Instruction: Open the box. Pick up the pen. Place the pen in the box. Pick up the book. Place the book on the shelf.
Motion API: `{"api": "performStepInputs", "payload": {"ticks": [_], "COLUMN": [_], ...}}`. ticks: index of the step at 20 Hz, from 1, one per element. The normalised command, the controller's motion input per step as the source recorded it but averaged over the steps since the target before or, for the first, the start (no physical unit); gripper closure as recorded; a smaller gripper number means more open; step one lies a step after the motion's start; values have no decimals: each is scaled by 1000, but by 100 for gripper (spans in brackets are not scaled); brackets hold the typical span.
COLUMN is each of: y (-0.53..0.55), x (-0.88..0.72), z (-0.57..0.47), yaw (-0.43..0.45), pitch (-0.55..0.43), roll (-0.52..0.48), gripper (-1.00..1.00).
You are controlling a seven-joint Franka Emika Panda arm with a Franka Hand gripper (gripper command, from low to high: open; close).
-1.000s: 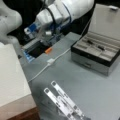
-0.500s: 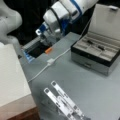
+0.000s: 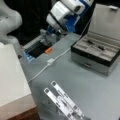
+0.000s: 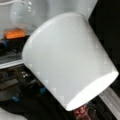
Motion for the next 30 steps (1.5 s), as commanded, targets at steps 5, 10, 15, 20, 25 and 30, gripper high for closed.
{"api": "performStepInputs", "payload": {"ticks": [5,10,15,20,25,30], "y": [71,60,72,57,-17,-89], "x": [-216,-439,-471,-424,-329,-264], "z": [-224,-198,-243,-223,-180,-218], "yaw": [-109,-36,-3,-28,-19,30], "pitch": [-464,-441,-442,-400,-337,-290], "roll": [547,375,284,255,270,218], "gripper": [-100,-100,-100,-100,-100,-100]}}
